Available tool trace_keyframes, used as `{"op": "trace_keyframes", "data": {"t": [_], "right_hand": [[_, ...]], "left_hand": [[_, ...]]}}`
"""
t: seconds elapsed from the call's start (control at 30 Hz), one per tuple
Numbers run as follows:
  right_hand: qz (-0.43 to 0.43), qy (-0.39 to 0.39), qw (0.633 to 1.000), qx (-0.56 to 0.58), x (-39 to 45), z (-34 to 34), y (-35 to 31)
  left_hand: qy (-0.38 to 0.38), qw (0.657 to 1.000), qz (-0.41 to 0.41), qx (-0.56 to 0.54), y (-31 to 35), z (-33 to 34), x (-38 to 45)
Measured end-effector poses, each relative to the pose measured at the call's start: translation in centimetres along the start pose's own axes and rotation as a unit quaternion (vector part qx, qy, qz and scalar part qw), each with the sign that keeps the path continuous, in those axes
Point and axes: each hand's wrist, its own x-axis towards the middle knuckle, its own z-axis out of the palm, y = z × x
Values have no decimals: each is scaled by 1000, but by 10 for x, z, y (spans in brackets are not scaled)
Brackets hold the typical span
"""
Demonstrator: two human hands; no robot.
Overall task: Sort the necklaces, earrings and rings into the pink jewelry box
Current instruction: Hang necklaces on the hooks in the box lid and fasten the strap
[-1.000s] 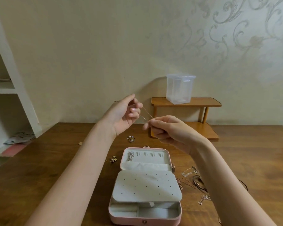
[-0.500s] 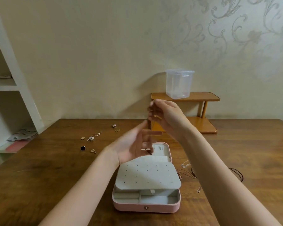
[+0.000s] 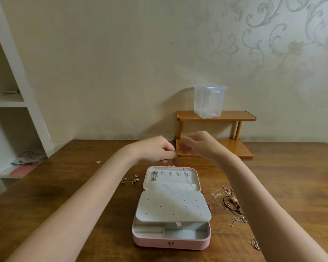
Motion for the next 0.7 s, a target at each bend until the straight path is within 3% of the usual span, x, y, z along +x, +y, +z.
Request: {"op": "trace_keyframes", "data": {"t": [0.07,0.1,0.17,0.27,0.4,0.5,0.6,0.7], "right_hand": [[-2,-142,963,227,-3,12,-7],[10,-188,942,278,-4,14,-6],[28,-217,941,258,-4,15,-1],[35,-172,968,177,-1,9,7],[10,-37,999,39,8,1,1],[-51,47,997,-25,21,1,-6],[-85,53,994,-44,29,4,-13],[-86,43,993,-69,37,6,-14]], "left_hand": [[10,1000,7,6,1,-5,4],[26,1000,7,-1,-1,-9,4],[71,997,5,-32,-9,-15,3],[123,990,-14,-73,-30,-20,1],[115,989,-33,-89,-62,-2,7],[104,984,-30,-145,-74,20,15],[96,980,-31,-173,-87,33,24],[135,989,-45,-45,-103,39,32]]}}
